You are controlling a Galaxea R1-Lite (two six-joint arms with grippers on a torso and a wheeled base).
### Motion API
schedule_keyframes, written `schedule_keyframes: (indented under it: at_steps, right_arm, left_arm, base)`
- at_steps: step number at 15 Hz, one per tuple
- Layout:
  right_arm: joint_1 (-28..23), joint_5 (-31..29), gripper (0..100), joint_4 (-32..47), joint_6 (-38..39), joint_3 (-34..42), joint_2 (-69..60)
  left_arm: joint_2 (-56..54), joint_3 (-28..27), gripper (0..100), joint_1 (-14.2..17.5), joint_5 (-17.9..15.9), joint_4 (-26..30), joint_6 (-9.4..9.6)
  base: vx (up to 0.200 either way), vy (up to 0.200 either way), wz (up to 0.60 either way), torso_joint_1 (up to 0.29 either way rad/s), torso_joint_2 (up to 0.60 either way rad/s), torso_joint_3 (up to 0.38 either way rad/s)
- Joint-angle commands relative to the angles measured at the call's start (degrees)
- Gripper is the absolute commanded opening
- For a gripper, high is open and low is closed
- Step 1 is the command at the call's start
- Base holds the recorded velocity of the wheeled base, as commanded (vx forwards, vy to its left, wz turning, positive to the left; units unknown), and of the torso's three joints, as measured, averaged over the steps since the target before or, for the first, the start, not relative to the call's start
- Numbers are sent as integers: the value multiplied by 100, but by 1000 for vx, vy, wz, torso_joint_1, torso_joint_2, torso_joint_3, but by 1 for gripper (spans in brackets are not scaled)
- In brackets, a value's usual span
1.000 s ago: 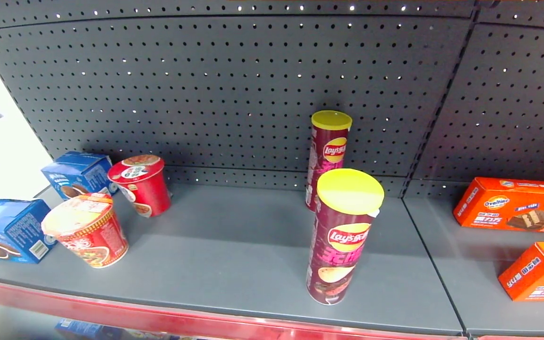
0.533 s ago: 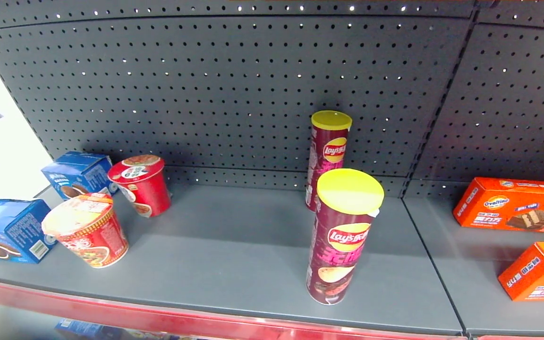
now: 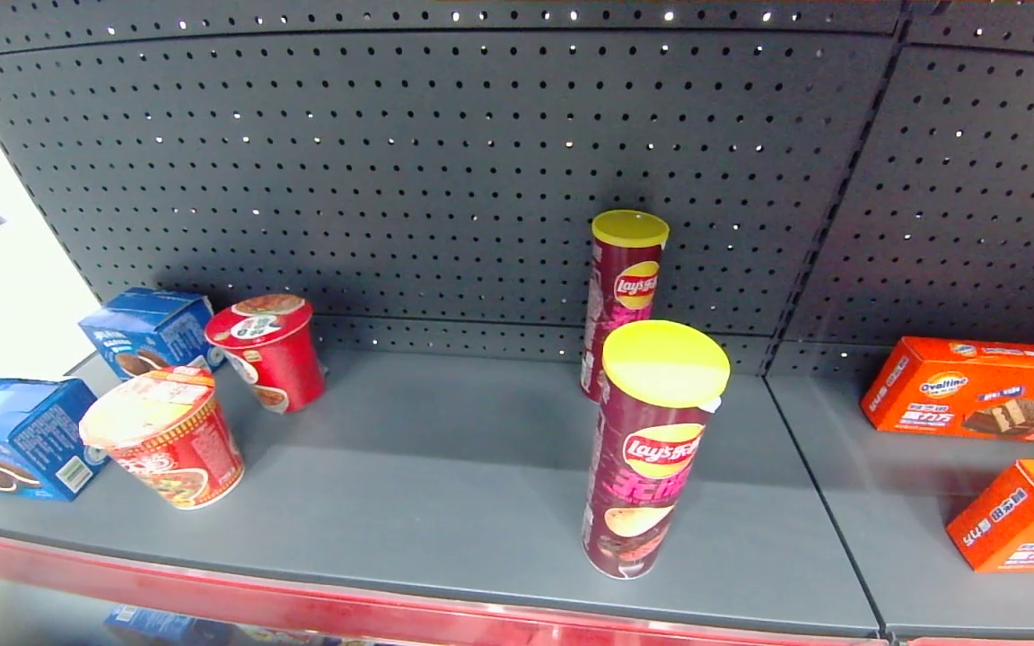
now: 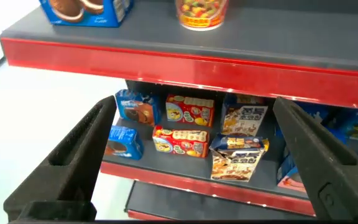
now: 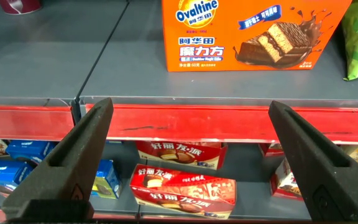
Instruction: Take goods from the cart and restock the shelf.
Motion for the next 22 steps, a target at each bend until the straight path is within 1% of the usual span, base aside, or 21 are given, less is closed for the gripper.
schedule_keyframes:
  at_steps: [1, 2, 3, 5, 6, 10, 12, 13, 14, 15, 16, 22]
  right_arm:
    - [0, 1, 100, -1, 1, 0, 9]
    - [0, 1, 100, -1, 1, 0, 9]
    - [0, 1, 100, -1, 1, 0, 9]
    - [0, 1, 100, -1, 1, 0, 9]
    - [0, 1, 100, -1, 1, 0, 9]
    - [0, 1, 100, -1, 1, 0, 9]
    - [0, 1, 100, -1, 1, 0, 9]
    - [0, 1, 100, -1, 1, 0, 9]
    - [0, 1, 100, -1, 1, 0, 9]
    - [0, 1, 100, -1, 1, 0, 9]
    - [0, 1, 100, 8, 1, 0, 9]
    - [0, 18, 100, 8, -43, 0, 9]
  left_arm:
    - [33, 1, 100, -15, -73, -1, 72]
    - [33, 1, 100, -15, -82, -9, 90]
    - [33, 1, 100, -6, -73, -1, 46]
    - [33, 1, 100, -6, -64, -1, 28]
    - [33, 1, 100, -6, -46, -1, -25]
    - [33, 1, 100, -6, -46, -1, -25]
    - [33, 1, 100, 55, -46, -1, -16]
    - [15, -8, 100, -112, -29, 8, -51]
    - [-161, 1, 100, -709, -73, -1, 46]
    - [-380, -8, 100, -533, -38, -1, -7]
    - [-451, 1, 100, -490, -20, -1, -42]
    - [-460, 1, 100, -490, -29, -1, -42]
  base:
    - [0, 0, 0, 0, 0, 0]
    - [0, 0, 0, 0, 0, 0]
    - [0, 0, 0, 0, 0, 0]
    - [0, 0, 0, 0, 0, 0]
    - [0, 0, 0, 0, 0, 0]
    - [0, 0, 0, 0, 0, 0]
    - [0, 0, 0, 0, 0, 0]
    - [0, 0, 0, 0, 0, 0]
    - [0, 0, 0, 0, 0, 0]
    - [0, 0, 0, 0, 0, 0]
    - [0, 0, 0, 0, 0, 0]
    - [0, 0, 0, 0, 0, 0]
